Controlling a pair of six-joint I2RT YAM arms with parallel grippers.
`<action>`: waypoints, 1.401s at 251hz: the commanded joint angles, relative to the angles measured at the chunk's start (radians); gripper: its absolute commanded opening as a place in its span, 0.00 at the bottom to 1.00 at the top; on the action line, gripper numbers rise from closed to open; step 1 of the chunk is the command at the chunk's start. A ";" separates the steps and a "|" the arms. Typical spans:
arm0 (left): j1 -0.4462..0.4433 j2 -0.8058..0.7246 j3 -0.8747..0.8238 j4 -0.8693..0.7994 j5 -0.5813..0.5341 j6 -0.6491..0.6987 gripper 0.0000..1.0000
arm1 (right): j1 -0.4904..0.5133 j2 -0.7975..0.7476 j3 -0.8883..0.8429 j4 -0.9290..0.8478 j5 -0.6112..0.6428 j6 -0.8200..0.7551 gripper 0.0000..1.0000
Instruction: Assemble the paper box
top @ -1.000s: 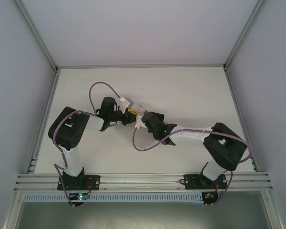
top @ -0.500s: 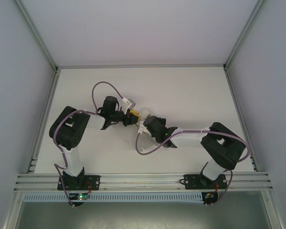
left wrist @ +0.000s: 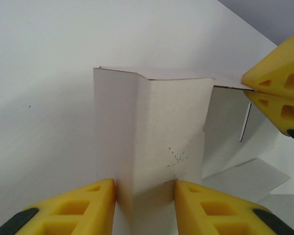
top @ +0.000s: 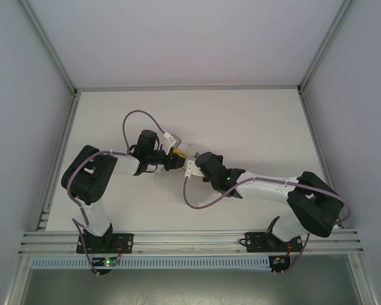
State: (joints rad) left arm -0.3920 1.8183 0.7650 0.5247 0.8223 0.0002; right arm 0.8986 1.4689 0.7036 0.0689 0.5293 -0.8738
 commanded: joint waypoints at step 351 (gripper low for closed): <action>-0.247 -0.115 -0.154 0.103 -0.957 -0.235 0.00 | 0.042 -0.074 0.066 -0.012 -0.080 0.003 0.00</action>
State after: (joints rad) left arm -0.6044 1.7203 0.6315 0.6609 0.1726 -0.0826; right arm 0.9058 1.4288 0.7246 0.0280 0.5209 -0.8890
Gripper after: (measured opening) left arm 0.053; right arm 0.047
